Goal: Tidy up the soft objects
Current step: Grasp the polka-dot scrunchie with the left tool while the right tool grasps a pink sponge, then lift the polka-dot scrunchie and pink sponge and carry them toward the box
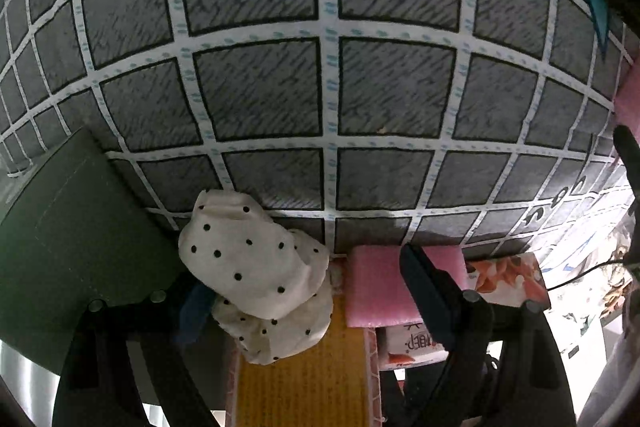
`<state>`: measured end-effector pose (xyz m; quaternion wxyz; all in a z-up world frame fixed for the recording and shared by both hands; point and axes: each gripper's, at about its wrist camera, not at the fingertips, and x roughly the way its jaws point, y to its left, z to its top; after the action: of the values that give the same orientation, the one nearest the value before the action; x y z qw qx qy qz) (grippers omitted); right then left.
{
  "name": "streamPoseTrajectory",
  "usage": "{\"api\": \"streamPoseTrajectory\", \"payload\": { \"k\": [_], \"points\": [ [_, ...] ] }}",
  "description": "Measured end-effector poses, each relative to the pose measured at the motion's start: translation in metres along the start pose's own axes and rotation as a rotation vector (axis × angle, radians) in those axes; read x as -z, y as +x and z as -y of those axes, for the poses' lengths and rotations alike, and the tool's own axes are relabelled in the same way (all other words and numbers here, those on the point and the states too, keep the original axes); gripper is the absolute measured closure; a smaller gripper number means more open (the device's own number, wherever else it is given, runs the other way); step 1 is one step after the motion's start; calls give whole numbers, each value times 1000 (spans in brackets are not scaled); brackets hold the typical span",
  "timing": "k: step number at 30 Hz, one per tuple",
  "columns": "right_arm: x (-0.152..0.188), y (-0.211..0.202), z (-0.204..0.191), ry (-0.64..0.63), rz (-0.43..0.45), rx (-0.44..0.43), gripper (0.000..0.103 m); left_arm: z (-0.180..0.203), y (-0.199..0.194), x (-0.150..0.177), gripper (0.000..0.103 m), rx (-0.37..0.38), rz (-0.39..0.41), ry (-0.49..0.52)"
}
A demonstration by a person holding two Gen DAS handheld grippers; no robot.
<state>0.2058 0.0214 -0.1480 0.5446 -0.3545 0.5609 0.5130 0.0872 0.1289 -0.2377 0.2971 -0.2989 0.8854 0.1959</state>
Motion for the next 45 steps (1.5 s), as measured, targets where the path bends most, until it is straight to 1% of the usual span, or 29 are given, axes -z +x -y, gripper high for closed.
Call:
{"api": "streamPoseTrajectory", "payload": {
  "k": [2,3,4,5,6,7,8,10,12,14,17,18,23,27,29,32,33,39,42,45],
  "points": [
    [0,7,2,-4,-14,-15,1,3,4,-1,21,-12,-2,-5],
    [0,9,2,1,-21,-21,1,5,7,0,24,-5,4,-8],
    [1,11,3,9,-26,-17,4,3,10,6,36,-2,13,-12],
    [2,10,3,20,-22,2,8,0,8,10,52,-1,23,-14],
    [-2,12,5,22,-19,20,16,-1,5,13,61,-9,35,-12],
    [-2,10,5,29,-16,42,26,-2,3,16,75,-13,47,-7],
    [-3,8,7,37,-17,44,26,-3,1,19,83,1,67,-2],
    [-2,6,13,78,-25,21,26,-4,-9,30,86,32,106,-1],
    [0,2,24,121,-21,16,26,-7,-18,38,87,48,158,0],
    [3,-6,36,178,-7,-26,26,-6,-27,47,87,47,215,0],
    [9,-20,50,271,14,-94,26,-1,-44,62,87,44,327,1],
    [13,-25,53,294,20,-105,26,-1,-52,69,87,47,372,2],
    [25,-50,59,370,52,-144,26,20,-83,106,87,-5,580,39],
    [40,-69,50,399,82,-159,26,35,-102,134,87,-16,690,62],
    [50,-76,48,419,87,-173,26,41,-108,148,87,-16,732,76],
    [65,-79,37,439,90,-172,26,53,-115,158,87,-15,776,95],
    [63,-80,32,443,89,-170,26,55,-118,165,87,-11,786,102],
    [85,-89,21,490,95,-170,26,71,-107,187,87,10,830,169],
    [95,-94,12,502,96,-166,26,71,-101,200,87,16,848,199],
    [100,-102,2,509,103,-157,26,65,-102,213,87,36,866,205]
  ]
}}
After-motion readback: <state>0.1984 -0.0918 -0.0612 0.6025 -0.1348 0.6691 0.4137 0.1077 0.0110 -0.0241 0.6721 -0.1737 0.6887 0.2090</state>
